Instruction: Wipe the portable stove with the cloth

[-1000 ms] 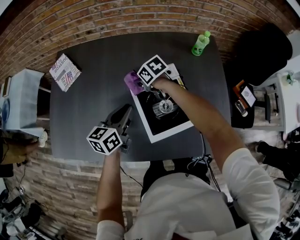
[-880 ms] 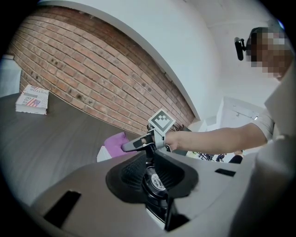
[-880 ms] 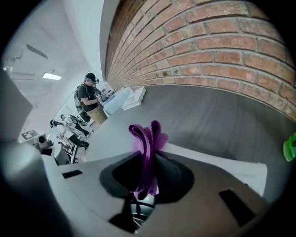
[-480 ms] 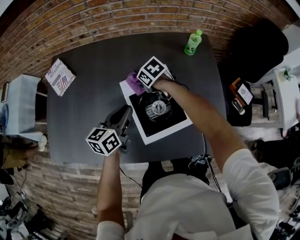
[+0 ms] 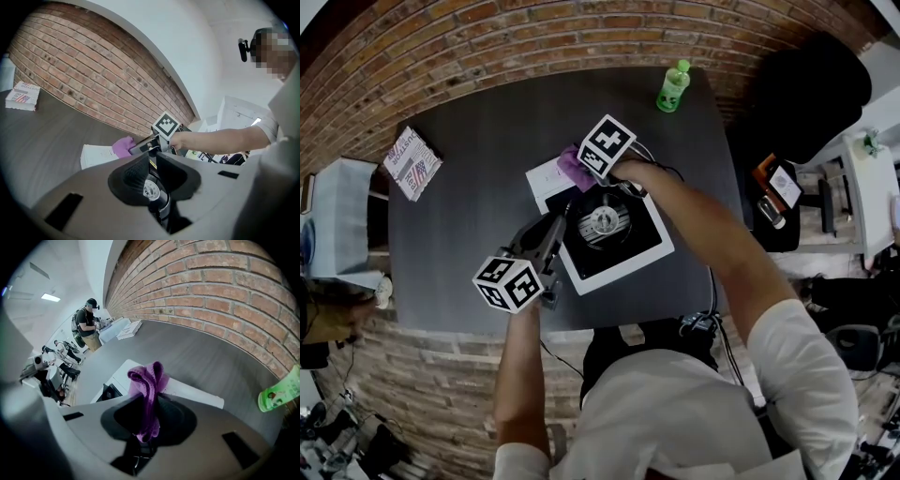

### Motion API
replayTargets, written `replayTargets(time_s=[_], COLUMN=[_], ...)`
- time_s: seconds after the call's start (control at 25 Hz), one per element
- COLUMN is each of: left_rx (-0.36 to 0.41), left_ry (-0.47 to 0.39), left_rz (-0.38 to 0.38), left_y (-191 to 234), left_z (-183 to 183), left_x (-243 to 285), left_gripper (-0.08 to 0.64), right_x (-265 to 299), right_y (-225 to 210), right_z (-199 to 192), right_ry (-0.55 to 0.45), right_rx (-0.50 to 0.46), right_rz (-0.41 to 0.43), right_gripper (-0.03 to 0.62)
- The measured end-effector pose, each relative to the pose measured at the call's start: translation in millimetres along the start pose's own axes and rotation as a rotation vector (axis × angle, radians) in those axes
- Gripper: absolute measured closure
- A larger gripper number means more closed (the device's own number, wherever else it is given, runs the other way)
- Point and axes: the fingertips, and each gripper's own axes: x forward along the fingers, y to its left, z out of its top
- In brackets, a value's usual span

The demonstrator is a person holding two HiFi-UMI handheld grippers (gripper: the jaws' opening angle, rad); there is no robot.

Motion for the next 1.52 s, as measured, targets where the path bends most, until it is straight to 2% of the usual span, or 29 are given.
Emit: replayTargets(time_s=[0.92,1.32,1.52], left_rx=[0.002,0.0,0.003], left_ry=[0.039,0.033,0.032], left_rz=[-0.004,0.007,0.007], left_y=[-29,-41,-50], left_z=[-11,-17,-19], left_x=[44,53,59], left_gripper=[0.505,0.505,0.505], right_x=[-34,-49,-65], right_y=[-67,-94,-114], right_z=[-24,-35,-46], right_ry=[-0.043,-0.08,-0.093], right_rx=[0.077,0.098,0.094], right_rz=[-0.049,-0.106,-0.178], right_gripper=[0.508,0.508,0.508])
